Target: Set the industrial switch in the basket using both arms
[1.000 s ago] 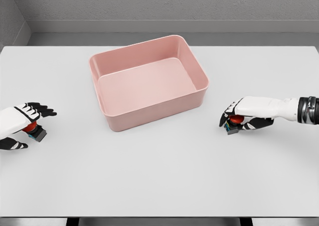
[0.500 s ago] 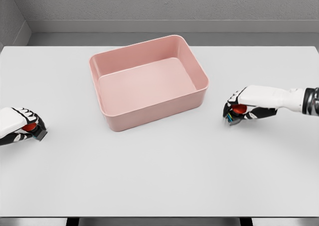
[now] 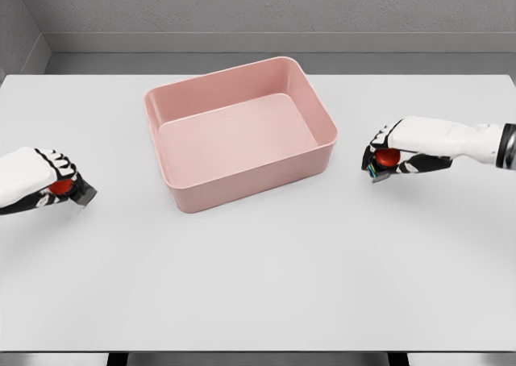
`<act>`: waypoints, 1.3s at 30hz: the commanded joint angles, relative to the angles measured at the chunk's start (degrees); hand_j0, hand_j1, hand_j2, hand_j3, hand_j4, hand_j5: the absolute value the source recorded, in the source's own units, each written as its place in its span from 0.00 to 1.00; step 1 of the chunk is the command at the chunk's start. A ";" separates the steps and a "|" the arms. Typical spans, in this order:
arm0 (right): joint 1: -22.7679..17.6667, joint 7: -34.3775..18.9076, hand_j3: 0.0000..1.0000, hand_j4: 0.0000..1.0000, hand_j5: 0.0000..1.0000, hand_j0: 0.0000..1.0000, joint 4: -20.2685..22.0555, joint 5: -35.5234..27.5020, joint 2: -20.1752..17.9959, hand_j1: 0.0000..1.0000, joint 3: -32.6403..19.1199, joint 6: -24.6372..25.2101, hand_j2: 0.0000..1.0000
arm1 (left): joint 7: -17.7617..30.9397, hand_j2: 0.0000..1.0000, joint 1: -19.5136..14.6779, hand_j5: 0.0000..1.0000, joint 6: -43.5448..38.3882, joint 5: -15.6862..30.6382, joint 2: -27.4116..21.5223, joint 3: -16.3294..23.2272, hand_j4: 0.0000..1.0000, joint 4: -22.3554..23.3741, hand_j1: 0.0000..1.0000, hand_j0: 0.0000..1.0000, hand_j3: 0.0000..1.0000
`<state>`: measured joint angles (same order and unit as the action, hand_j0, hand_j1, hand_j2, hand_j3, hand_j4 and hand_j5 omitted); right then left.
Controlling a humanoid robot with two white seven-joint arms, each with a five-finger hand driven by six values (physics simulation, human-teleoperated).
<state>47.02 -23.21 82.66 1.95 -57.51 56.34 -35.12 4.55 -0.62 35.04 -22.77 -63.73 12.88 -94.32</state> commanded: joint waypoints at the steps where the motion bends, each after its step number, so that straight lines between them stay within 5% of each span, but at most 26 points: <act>1: 0.00 0.01 0.54 0.54 0.54 0.54 0.22 -0.37 0.03 0.54 -0.27 0.12 0.54 | -0.06 0.41 -0.17 0.41 -0.04 0.62 -0.17 -0.05 0.41 -1.83 0.41 0.41 0.41; 33: 8.09 0.01 0.51 0.51 0.51 0.51 1.62 -0.55 2.32 0.51 -0.18 0.12 0.51 | 0.46 0.42 -10.11 0.42 -0.04 0.97 3.00 0.83 0.42 -6.58 0.42 0.42 0.42; 36: 8.70 -0.08 0.51 0.51 0.51 0.51 1.62 -0.55 3.37 0.51 -0.18 0.12 0.51 | 0.64 0.42 -14.85 0.42 -0.04 0.53 5.46 6.10 0.42 -6.58 0.42 0.42 0.42; 39: 9.49 -0.52 0.51 0.51 0.51 0.51 1.62 -0.63 4.60 0.51 -0.18 0.12 0.51 | 0.64 0.42 -15.73 0.42 -0.04 0.53 6.43 6.54 0.42 -6.58 0.42 0.42 0.42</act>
<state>56.60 -23.50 84.28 1.78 -53.68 56.25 -35.13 5.24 -16.61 35.05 -22.53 -58.12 18.28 -100.89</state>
